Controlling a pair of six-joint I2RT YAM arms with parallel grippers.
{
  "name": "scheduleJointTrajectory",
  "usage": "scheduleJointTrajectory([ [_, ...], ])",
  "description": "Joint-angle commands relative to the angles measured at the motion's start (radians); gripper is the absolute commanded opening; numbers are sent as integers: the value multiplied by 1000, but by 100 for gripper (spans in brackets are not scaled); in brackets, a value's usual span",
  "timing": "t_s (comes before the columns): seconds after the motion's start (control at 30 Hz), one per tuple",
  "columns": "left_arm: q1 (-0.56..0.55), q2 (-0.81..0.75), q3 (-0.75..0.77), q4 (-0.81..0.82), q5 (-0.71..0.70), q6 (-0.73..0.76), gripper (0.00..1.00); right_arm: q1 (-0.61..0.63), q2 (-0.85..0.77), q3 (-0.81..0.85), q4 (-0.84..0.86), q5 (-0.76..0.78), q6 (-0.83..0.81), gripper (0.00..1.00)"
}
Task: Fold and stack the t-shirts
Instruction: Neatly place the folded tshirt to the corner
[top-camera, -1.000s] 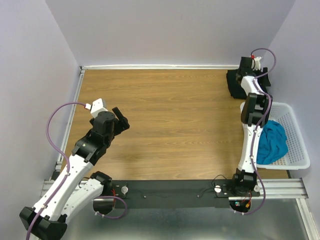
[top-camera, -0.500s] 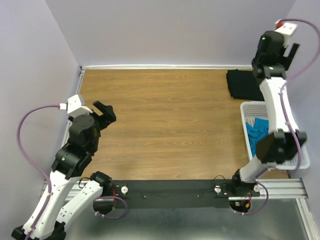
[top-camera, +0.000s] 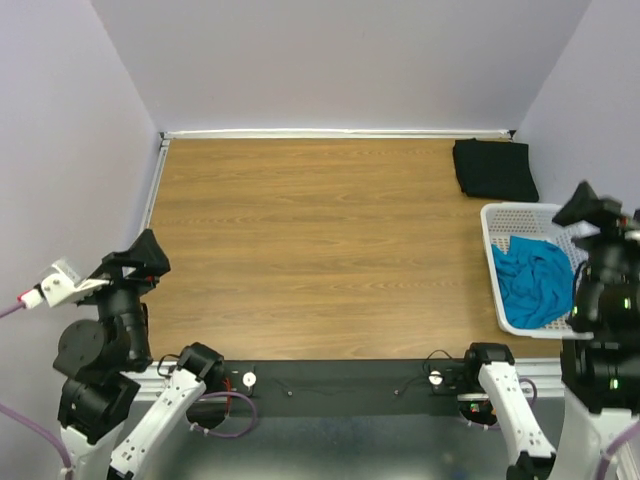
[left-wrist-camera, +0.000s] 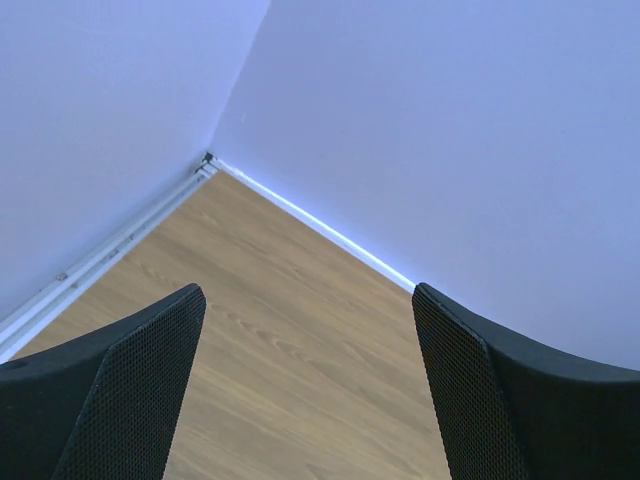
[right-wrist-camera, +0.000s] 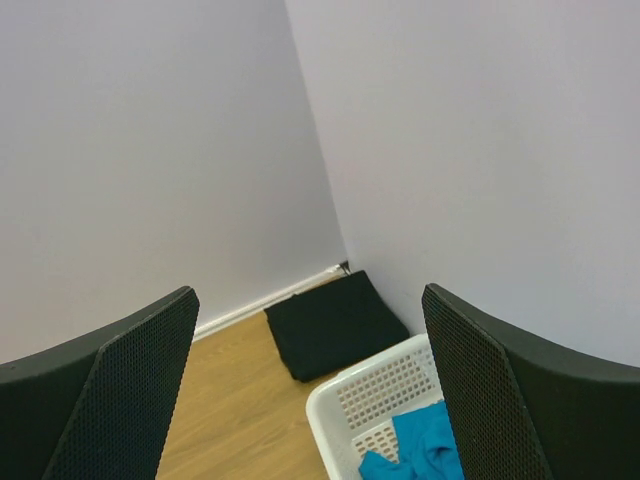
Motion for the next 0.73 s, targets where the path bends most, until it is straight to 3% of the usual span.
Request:
scheduleJointTrajectory([
  [0.0,2,-66,-29,34,-61,62,93,-1,-160,-100,-108,-70,38,100],
  [0.2,4,-109,-68,37,-43,55,92,-1,-294,-143,-177,-90,60,100],
  [0.7,2,-76,-173,88,-23,9,93,-1,-326,-183,-231,-187,58,100],
])
